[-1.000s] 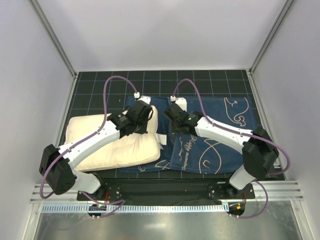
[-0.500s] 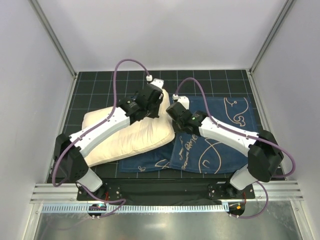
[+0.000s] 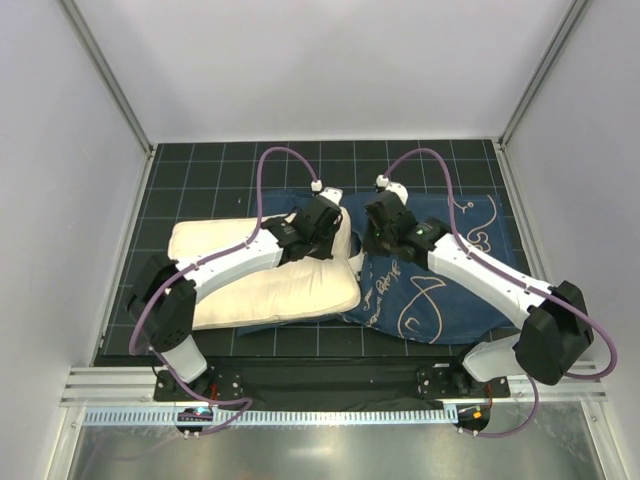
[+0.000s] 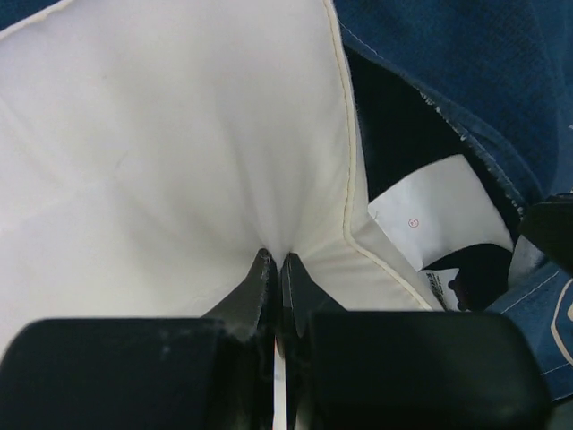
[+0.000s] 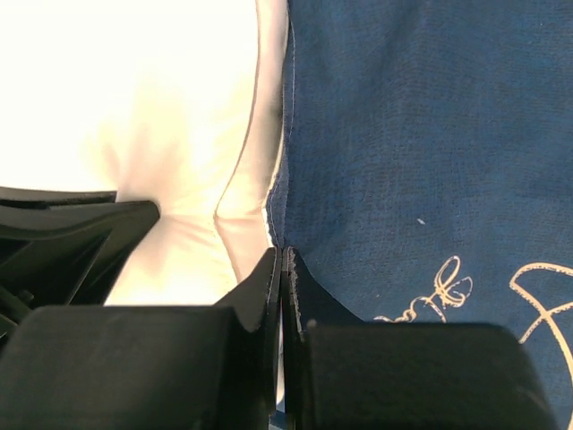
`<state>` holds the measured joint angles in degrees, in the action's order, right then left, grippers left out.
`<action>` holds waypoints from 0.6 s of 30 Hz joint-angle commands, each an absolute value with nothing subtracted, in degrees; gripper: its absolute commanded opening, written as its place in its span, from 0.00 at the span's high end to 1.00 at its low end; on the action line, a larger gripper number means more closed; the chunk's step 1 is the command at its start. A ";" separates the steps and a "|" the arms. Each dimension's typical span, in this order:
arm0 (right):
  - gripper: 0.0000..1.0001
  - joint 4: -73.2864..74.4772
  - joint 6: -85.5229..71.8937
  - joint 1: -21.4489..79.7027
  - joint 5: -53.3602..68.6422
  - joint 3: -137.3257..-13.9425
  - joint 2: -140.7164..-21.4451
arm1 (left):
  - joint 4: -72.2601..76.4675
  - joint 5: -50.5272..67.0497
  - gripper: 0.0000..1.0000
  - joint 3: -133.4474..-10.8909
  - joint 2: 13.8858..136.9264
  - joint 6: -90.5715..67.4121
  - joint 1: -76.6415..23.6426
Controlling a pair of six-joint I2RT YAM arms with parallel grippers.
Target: Put the pillow into the pillowcase
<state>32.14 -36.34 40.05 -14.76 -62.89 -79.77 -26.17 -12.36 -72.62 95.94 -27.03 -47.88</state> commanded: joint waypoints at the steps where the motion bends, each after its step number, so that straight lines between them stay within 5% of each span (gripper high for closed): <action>1: 0.96 27.51 -36.30 37.97 -9.06 -62.31 -77.17 | -20.48 -10.20 1.00 -71.63 94.66 -27.34 -48.43; 18: 0.96 30.24 -34.71 35.68 -10.19 -64.25 -77.78 | -31.28 -2.90 1.00 -74.27 95.37 -27.77 -51.86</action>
<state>32.49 -35.00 36.56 -7.57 -62.19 -78.37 -26.94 -7.79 -74.17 97.84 -26.61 -50.15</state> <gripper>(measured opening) 0.056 0.038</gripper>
